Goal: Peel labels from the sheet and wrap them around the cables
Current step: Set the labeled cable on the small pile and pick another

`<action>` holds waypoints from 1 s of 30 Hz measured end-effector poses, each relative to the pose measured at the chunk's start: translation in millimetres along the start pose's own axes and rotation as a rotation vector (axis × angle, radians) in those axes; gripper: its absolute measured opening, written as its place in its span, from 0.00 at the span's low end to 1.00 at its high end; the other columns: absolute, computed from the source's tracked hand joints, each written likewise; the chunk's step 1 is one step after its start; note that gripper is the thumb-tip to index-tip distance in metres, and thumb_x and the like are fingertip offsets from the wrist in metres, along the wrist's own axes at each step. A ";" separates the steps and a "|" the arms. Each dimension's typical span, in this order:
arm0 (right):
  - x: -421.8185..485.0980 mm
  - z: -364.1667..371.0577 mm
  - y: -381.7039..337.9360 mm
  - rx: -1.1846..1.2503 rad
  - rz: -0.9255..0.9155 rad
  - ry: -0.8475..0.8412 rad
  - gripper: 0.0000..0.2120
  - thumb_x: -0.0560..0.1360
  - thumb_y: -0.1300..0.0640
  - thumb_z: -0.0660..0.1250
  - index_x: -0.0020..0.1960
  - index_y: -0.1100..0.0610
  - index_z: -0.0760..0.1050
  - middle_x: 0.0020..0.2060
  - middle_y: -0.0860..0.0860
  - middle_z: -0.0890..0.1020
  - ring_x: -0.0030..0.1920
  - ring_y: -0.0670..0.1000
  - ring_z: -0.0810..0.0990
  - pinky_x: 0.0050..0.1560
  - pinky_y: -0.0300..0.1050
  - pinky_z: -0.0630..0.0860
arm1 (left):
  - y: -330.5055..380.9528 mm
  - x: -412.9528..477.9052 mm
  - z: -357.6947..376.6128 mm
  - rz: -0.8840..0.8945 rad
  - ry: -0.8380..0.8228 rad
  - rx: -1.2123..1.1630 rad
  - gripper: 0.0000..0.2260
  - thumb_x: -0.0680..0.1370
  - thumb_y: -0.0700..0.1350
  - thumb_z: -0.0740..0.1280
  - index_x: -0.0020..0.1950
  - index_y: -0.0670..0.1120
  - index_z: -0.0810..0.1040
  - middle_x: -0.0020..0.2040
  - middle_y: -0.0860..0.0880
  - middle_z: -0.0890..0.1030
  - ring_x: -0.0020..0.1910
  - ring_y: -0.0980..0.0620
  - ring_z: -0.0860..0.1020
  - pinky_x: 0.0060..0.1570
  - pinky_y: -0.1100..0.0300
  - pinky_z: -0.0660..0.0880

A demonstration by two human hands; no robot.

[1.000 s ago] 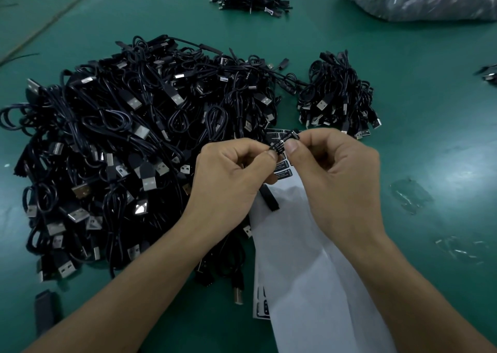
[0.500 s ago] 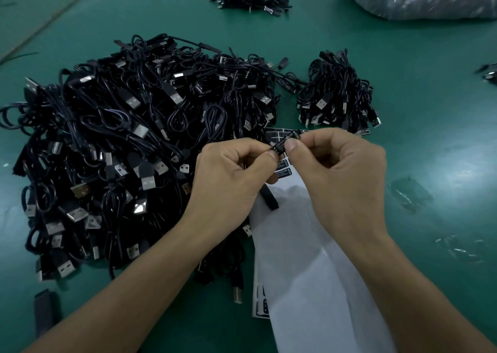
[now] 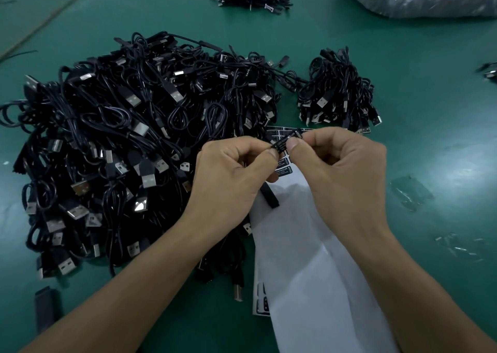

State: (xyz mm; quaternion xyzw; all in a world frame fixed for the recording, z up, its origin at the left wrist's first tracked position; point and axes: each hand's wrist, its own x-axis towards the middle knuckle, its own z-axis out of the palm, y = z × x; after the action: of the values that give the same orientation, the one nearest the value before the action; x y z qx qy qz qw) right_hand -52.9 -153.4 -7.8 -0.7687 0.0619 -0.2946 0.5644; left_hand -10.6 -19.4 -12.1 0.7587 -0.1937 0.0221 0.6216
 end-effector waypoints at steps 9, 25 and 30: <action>0.3 -0.4 0.3 -0.011 0.013 0.012 0.10 0.73 0.57 0.75 0.35 0.47 0.80 0.29 0.41 0.83 0.28 0.39 0.78 0.30 0.29 0.71 | -0.6 0.0 0.3 -0.013 0.003 -0.006 0.08 0.75 0.44 0.68 0.36 0.50 0.83 0.30 0.55 0.82 0.30 0.61 0.78 0.35 0.69 0.73; 0.3 -1.3 -1.6 -0.056 0.008 0.051 0.10 0.71 0.55 0.77 0.34 0.46 0.80 0.29 0.39 0.83 0.29 0.39 0.80 0.31 0.28 0.71 | -1.1 -0.4 -0.6 -0.001 -0.007 -0.003 0.08 0.75 0.43 0.68 0.37 0.49 0.84 0.30 0.54 0.83 0.30 0.61 0.78 0.35 0.68 0.73; 0.5 -2.1 -2.5 -0.047 0.023 0.049 0.09 0.71 0.55 0.78 0.35 0.47 0.81 0.29 0.40 0.83 0.29 0.39 0.80 0.31 0.28 0.72 | -1.1 -0.4 -1.3 0.007 -0.014 0.001 0.09 0.76 0.40 0.68 0.36 0.48 0.83 0.30 0.54 0.83 0.30 0.61 0.77 0.34 0.69 0.73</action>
State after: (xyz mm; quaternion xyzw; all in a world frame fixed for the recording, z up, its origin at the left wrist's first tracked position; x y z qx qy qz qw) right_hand -54.2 -154.5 -5.0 -0.7736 0.0916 -0.3053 0.5477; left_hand -10.3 -17.9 -12.9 0.7585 -0.2004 0.0190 0.6198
